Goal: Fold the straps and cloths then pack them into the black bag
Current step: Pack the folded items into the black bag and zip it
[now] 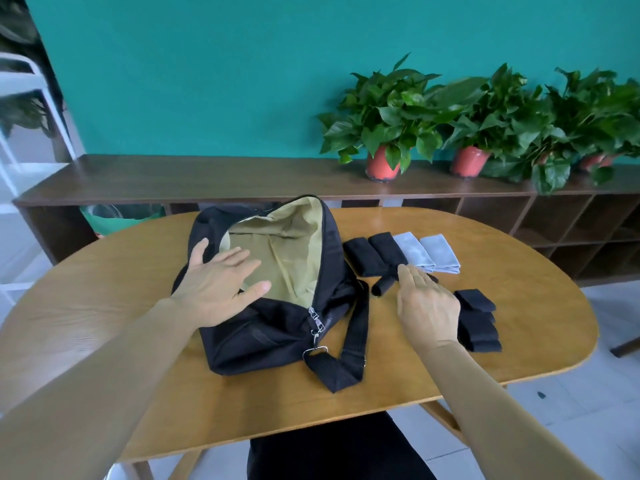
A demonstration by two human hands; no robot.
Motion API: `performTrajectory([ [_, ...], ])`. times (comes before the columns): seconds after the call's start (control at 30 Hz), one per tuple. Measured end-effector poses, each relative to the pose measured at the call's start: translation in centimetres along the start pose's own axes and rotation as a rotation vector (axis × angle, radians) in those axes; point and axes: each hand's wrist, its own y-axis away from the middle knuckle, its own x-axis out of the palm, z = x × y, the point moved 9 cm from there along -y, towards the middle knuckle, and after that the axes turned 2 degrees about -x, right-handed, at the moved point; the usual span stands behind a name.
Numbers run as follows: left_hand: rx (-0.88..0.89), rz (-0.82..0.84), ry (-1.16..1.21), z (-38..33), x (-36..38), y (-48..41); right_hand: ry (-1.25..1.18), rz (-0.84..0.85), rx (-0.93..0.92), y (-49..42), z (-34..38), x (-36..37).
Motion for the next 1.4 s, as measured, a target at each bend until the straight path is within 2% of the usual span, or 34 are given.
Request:
performTrajectory([
  [0.23,0.029,-0.014,0.01,-1.3,0.3,-0.1,-0.085,-0.005,-0.019,1.4,0.1,0.9],
  [0.37,0.061,-0.082,0.043,-3.5,-1.3,-0.2,-0.133,0.04,-0.036,1.6,0.2,1.8],
  [0.67,0.262,-0.223,0.101,-15.1,-3.5,-1.2,-0.139,0.034,-0.098,3.1,-1.6,2.6],
  [0.83,0.365,-0.207,0.131,-21.6,-2.1,-2.2,-0.164,0.013,-0.121,5.3,-3.5,3.0],
  [1.17,0.276,-0.073,0.086,-27.1,4.3,-5.7,-0.201,-0.022,-0.1,9.2,-5.4,4.5],
  [1.4,0.26,-0.119,0.133,-27.6,5.5,-6.5,-0.225,-0.018,-0.097,10.3,-5.8,5.1],
])
